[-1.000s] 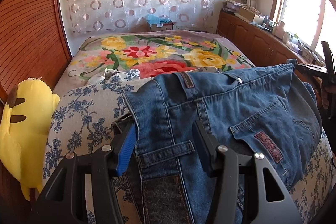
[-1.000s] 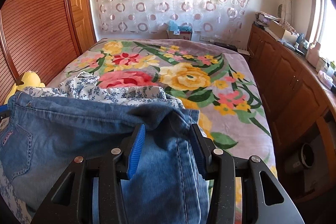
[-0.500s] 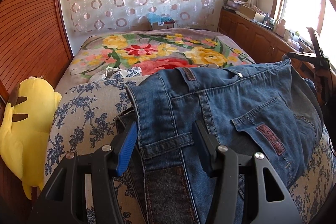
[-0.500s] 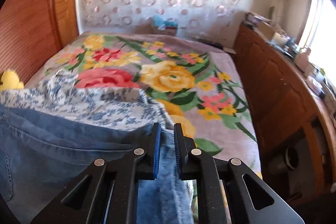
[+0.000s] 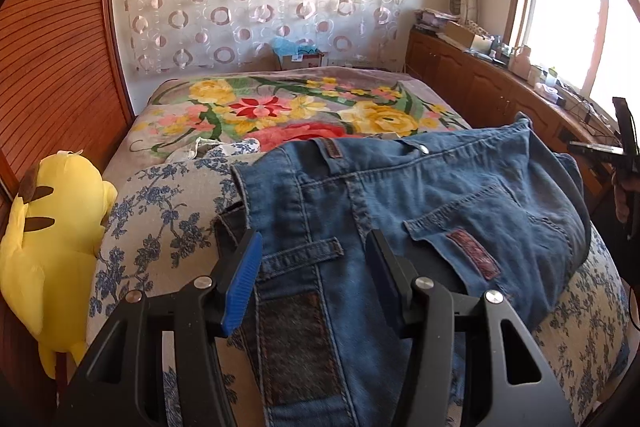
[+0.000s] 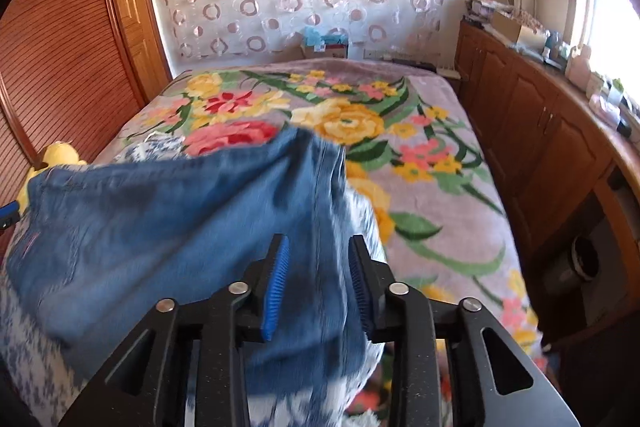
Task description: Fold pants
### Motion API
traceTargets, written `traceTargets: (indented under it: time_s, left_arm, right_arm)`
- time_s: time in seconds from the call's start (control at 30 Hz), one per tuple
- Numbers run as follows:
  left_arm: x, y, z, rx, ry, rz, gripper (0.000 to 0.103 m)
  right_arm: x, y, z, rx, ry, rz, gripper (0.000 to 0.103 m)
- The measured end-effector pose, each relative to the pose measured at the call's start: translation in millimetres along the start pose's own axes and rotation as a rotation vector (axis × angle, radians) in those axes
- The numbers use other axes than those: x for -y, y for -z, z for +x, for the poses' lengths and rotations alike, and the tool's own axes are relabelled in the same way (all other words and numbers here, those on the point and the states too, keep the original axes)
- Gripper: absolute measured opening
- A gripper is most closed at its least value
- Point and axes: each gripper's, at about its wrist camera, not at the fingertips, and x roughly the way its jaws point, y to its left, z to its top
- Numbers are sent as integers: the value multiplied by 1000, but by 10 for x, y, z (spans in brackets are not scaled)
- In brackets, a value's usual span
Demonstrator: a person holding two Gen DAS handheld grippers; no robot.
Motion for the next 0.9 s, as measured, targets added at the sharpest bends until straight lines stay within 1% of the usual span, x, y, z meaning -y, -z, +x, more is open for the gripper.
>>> traceTargets:
  time_s: [0.07,0.17,0.27,0.43,0.53,0.57,0.6,0.63,0.73,0.8,0.83,0.87,0.9]
  left_arm:
    - [26,21,-17,-4,2,4,55]
    - [65,71,-25,-13,3,8,55]
    - [73,111,-48,-17,6,4,55]
    - [99,190,-88,-27,4,6,55]
    - [93,242,-115,-33,-1,5,55]
    - [90,251,-118,-35,-3,5,55]
    - [83,268,-135,-35,-6,4,55]
    - [76,279,-147,-36,-9,2,55]
    - [33,323,-193,-38,-20,-6,55]
    - [-7,364,-221,-41,-29,-15,55]
    - [-23,382,-227,-42,-32,-18,55]
    - [-44,406,-243,-45,-35,-23,55]
    - [-70,443,-267,-47,-36,-30,55]
  right_arm:
    - [11,97,-36,-21,-18,4,34]
    - [68,157,-49,-61,-16,3,34]
    - [154,133,-4,-91,7,17,34]
    - [171,22,69,-102,-28,57,34]
    - [148,24,98,-110,-30,61,33]
    - [144,24,89,-105,-36,60,27]
    - [135,28,63,-98,-54,54,11]
    - [112,34,46,-85,-74,42,9]
    - [63,31,-201,-10,-52,6,5]
    - [89,30,-374,40,-13,1,5]
    - [125,39,-474,65,34,7,5]
    - [171,57,-551,83,51,20,5]
    - [232,77,-590,81,45,35,5]
